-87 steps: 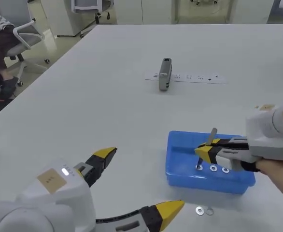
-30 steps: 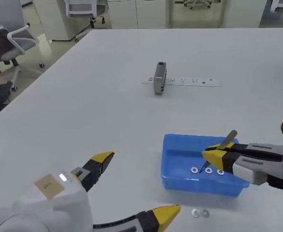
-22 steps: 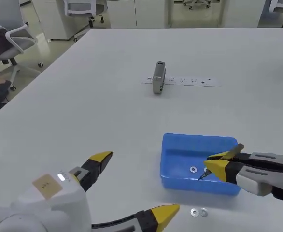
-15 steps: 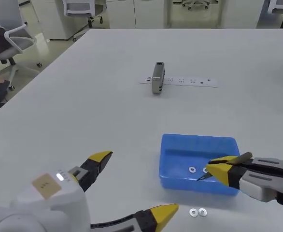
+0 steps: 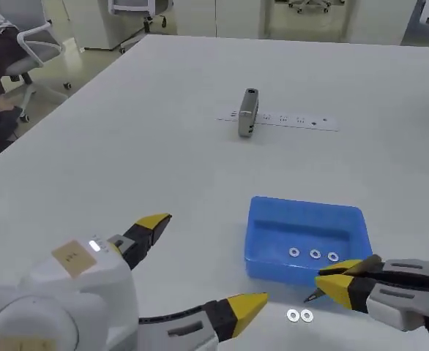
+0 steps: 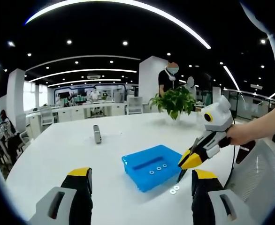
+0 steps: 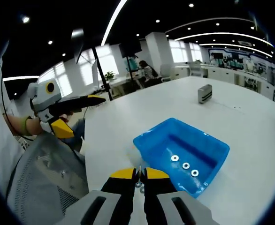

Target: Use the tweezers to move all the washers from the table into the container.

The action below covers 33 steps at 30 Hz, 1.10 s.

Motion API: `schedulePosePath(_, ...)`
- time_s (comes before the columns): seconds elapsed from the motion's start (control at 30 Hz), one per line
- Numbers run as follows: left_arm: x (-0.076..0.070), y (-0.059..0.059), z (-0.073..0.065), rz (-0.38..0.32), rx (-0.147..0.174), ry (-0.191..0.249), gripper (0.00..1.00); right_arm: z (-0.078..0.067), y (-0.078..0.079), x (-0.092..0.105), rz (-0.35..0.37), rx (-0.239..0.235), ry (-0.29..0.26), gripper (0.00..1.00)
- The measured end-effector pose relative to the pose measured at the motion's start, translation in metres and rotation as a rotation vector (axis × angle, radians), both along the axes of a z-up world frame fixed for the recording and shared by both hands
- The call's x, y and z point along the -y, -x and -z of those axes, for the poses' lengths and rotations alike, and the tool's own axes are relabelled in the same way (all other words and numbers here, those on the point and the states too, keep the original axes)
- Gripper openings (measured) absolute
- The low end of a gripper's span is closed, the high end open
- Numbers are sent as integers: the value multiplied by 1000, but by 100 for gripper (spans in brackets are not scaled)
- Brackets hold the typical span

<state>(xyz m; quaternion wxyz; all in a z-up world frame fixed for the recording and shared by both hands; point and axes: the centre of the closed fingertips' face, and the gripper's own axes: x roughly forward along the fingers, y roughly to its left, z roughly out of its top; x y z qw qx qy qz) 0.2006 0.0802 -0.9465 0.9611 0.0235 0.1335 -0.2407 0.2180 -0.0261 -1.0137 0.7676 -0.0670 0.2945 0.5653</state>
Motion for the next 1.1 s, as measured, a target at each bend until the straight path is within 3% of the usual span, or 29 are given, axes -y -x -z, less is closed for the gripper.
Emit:
schedulePosePath(0.13, -1, 0, -2, -5, 6, 9, 89, 12, 4, 6, -25, -4, 59, 3)
schedulePosePath(0.3, -1, 1, -2, -3, 11, 3, 89, 16, 5, 3, -37, -6, 73, 3)
schedulePosePath(0.4, -1, 1, -2, -3, 11, 1, 89, 19, 4, 0, -65, 21, 109, 3)
schedulePosePath(0.87, -2, 0, -2, -9, 10, 5, 89, 24, 9, -9, -154, 60, 174, 3)
schedulePosePath(0.93, -2, 0, -3, -11, 11, 6, 89, 23, 10, -10, -173, 82, 186, 3)
schedulePosePath(1.1, -2, 1, -2, -8, 12, -2, 89, 23, 11, -14, -184, 90, 180, 3)
